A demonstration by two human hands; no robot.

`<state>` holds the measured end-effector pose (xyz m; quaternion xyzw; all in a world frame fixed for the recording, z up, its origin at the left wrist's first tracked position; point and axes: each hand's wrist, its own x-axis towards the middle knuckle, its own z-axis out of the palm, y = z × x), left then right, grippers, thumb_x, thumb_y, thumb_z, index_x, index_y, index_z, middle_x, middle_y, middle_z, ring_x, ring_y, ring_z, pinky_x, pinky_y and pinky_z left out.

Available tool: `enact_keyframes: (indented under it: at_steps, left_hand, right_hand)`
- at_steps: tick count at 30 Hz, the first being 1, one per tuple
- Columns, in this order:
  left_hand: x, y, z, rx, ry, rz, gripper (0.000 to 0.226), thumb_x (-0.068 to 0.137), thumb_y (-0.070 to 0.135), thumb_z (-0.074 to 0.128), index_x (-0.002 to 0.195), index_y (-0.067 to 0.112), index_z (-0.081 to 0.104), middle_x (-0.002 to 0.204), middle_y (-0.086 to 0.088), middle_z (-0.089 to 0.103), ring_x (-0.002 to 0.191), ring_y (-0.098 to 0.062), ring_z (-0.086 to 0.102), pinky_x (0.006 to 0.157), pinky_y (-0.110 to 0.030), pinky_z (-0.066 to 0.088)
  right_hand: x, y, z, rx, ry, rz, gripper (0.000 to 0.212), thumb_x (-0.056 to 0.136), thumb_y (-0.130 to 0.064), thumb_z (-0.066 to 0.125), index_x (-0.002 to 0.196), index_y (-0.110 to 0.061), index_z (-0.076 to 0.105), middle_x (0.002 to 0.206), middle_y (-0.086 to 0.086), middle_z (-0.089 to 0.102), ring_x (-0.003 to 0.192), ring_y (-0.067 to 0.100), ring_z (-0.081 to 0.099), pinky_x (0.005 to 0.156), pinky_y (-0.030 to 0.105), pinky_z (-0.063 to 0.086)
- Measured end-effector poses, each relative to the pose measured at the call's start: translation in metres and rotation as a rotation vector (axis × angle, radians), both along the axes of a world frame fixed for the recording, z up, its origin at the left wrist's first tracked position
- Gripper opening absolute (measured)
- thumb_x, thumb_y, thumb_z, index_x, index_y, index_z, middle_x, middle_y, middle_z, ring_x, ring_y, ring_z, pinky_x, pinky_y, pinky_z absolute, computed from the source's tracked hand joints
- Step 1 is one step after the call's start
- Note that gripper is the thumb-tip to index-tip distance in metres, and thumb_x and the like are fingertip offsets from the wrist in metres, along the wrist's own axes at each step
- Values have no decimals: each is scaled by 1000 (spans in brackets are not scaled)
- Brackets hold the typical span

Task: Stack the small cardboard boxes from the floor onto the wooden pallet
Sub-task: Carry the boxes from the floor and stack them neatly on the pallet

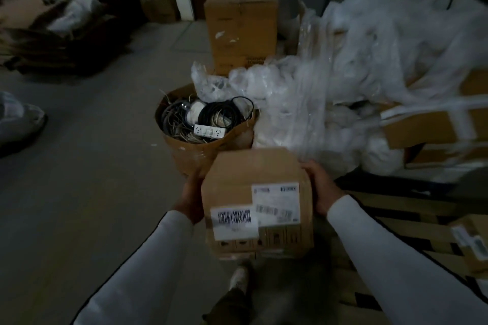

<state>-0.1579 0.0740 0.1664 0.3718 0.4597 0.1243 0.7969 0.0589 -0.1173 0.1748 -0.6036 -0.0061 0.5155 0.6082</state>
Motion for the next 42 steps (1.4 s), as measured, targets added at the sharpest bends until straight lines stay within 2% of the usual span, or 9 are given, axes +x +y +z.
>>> enact_keyframes:
  at_steps: [4, 10, 15, 18, 22, 26, 30, 34, 42]
  left_hand:
    - [24, -10, 9, 124, 166, -204, 33, 99, 38, 60, 126, 20, 57, 104, -3, 67, 92, -24, 65, 69, -36, 55]
    - [32, -11, -23, 58, 140, -198, 73, 74, 30, 86, 138, 23, 53, 125, -14, 69, 110, -37, 67, 77, -49, 59]
    - [74, 39, -144, 99, 332, -118, 99, 50, 95, 68, 131, 39, 60, 134, 2, 65, 115, -29, 65, 99, -55, 52]
    - [96, 35, -177, 11, 368, -69, 107, 58, 102, 45, 132, 26, 58, 134, -8, 63, 114, -36, 62, 102, -59, 47]
    - [127, 21, -187, -117, 384, -72, 151, 20, 110, 44, 147, 27, 45, 137, -16, 58, 120, -46, 54, 103, -68, 39]
    - [172, -14, -95, -49, 478, -81, 118, 67, 97, 40, 152, 16, 37, 147, -14, 49, 128, -44, 49, 108, -61, 40]
    - [237, -41, -70, 287, 595, -266, 137, 45, 106, 27, 141, 10, 47, 132, -17, 59, 115, -45, 58, 98, -59, 49]
    - [310, -113, -4, 802, 540, -722, 108, 72, 86, 55, 145, 7, 40, 143, -17, 52, 127, -41, 54, 104, -49, 47]
    - [415, -308, 20, 1288, 418, -1479, 105, 63, 79, 64, 146, 17, 44, 140, -8, 57, 120, -32, 60, 95, -41, 53]
  right_hand:
    - [3, 4, 0, 15, -109, 92, 24, 95, -29, 58, 116, -20, 66, 114, 17, 69, 102, 36, 67, 87, 48, 56]
    - [18, 1, 7, -81, -277, 148, 74, 67, -14, 66, 139, -26, 54, 125, 14, 66, 109, 34, 64, 95, 54, 53]
    - [-4, 36, 33, -365, -886, 511, 101, 80, -39, 77, 159, -23, 18, 164, 7, 24, 145, 31, 32, 118, 45, 30]
    - [-24, 73, 43, -510, -1184, 727, 108, 84, -54, 65, 160, -22, -5, 169, 4, 0, 154, 30, 6, 123, 52, 13]
    - [-9, 77, 48, -580, -1246, 739, 105, 86, -59, 59, 160, -21, -6, 169, 3, -5, 155, 28, -1, 123, 54, 8]
    - [30, 43, 40, -598, -1116, 562, 108, 87, -56, 64, 160, -25, -8, 169, -1, -7, 155, 24, 0, 124, 49, 10]
    - [66, -41, 16, -502, -841, 77, 101, 87, -49, 72, 161, -28, 7, 169, -1, 8, 153, 23, 16, 122, 44, 23]
    - [75, -139, -25, -259, -411, -557, 93, 78, -45, 82, 153, -44, 28, 149, 1, 48, 123, 28, 54, 97, 52, 51]
    - [72, -305, -55, -18, 29, -1080, 67, 85, -29, 79, 140, -42, 44, 125, 5, 63, 107, 35, 65, 80, 48, 60]
